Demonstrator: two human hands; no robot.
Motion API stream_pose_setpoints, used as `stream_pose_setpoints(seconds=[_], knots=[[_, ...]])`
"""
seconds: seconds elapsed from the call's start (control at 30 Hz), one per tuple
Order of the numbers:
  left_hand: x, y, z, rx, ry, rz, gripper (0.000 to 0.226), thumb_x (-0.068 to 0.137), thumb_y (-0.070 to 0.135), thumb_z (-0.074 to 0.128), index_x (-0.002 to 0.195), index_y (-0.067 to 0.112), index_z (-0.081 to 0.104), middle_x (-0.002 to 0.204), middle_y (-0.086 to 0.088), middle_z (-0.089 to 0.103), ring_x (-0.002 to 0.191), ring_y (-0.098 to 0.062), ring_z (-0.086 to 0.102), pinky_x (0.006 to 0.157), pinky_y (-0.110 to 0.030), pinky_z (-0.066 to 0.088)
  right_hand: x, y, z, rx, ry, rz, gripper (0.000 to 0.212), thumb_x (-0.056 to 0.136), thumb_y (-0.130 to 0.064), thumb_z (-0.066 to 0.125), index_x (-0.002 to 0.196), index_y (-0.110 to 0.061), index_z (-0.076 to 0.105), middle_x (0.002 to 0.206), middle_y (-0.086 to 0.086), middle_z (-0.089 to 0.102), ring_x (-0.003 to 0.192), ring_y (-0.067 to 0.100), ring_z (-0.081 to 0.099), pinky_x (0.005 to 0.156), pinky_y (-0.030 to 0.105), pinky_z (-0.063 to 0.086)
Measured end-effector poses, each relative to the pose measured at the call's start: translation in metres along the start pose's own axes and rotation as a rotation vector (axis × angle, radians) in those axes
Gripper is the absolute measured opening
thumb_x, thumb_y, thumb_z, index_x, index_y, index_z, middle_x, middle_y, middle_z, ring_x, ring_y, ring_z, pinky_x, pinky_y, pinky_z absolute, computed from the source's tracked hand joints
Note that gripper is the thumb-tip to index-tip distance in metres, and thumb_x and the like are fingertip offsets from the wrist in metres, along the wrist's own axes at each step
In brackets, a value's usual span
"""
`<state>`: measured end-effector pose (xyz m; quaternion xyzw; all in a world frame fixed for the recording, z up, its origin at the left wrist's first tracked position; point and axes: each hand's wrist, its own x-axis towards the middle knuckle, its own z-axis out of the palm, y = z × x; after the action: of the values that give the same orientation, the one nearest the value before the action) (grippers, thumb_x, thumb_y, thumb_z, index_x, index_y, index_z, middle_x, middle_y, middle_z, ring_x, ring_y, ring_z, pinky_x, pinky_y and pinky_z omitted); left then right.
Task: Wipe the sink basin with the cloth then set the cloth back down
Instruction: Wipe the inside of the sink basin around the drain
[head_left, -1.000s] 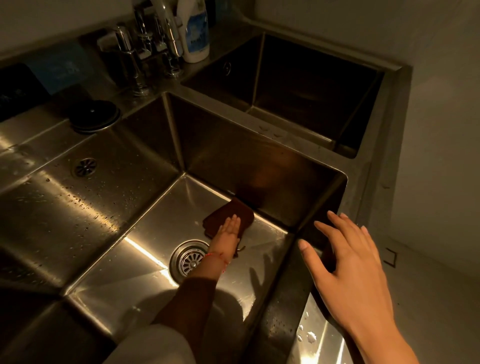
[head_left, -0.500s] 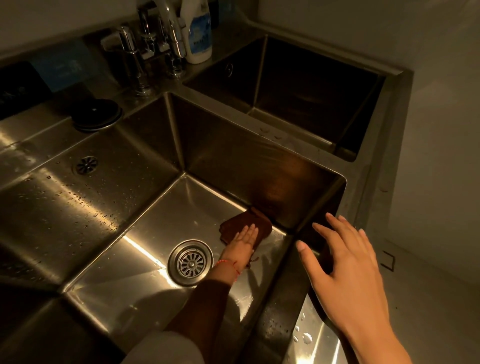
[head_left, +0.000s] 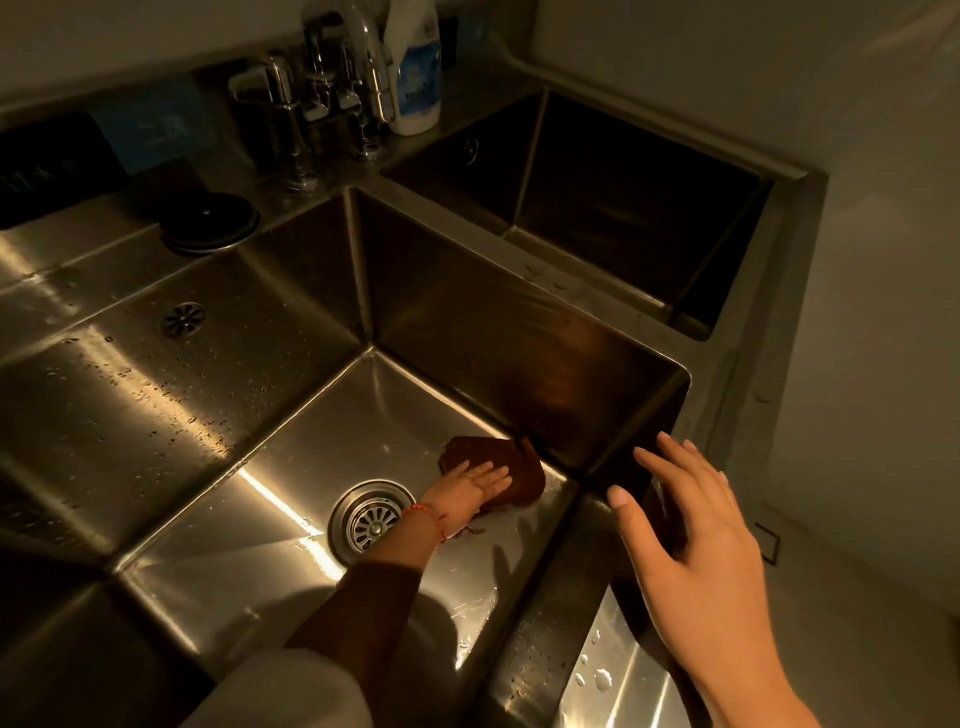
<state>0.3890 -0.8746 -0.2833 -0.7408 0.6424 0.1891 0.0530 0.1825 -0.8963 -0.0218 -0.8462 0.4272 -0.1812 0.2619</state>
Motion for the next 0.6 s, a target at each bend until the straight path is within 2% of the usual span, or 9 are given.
stream_pose_setpoints(seconds=[0.17, 0.33, 0.5, 0.6], knots=[[-0.006, 0.009, 0.002, 0.081, 0.022, -0.073, 0.069, 0.097, 0.009, 0.042, 0.154, 0.019, 0.004, 0.163, -0.006, 0.002, 0.150, -0.022, 0.005, 0.123, -0.038, 0.005, 0.001, 0.002, -0.004, -0.004, -0.027, -0.023, 0.046, 0.085, -0.042, 0.051, 0.129, -0.029, 0.049, 0.146, -0.012, 0.035, 0.139, 0.001, 0.015, 0.115, 0.033, 0.013], [-0.004, 0.033, 0.005, 0.058, 0.122, -0.151, 0.061, 0.097, -0.002, 0.025, 0.153, 0.005, 0.000, 0.161, -0.015, 0.002, 0.150, -0.026, 0.004, 0.123, -0.038, 0.005, 0.015, 0.006, -0.015, -0.097, -0.004, -0.079, 0.062, 0.080, -0.054, 0.034, 0.132, -0.023, 0.048, 0.146, -0.007, 0.036, 0.139, 0.004, 0.015, 0.112, 0.032, 0.015], [0.012, 0.049, 0.003, -0.004, 0.106, -0.201, 0.055, 0.101, -0.001, 0.018, 0.152, 0.001, -0.001, 0.161, -0.017, 0.001, 0.150, -0.028, 0.004, 0.124, -0.037, 0.005, 0.041, 0.022, -0.017, -0.215, -0.041, -0.100, 0.046, 0.091, -0.037, 0.043, 0.133, -0.018, 0.046, 0.148, 0.000, 0.036, 0.141, 0.011, 0.016, 0.116, 0.042, 0.018], [0.017, 0.049, 0.005, -0.026, 0.085, -0.206, 0.054, 0.101, -0.001, 0.017, 0.152, 0.001, -0.002, 0.161, -0.016, 0.001, 0.150, -0.028, 0.003, 0.124, -0.036, 0.004, 0.045, 0.029, -0.010, -0.228, -0.060, -0.119, 0.042, 0.093, -0.033, 0.043, 0.133, -0.019, 0.047, 0.148, 0.001, 0.036, 0.141, 0.012, 0.016, 0.118, 0.041, 0.014]])
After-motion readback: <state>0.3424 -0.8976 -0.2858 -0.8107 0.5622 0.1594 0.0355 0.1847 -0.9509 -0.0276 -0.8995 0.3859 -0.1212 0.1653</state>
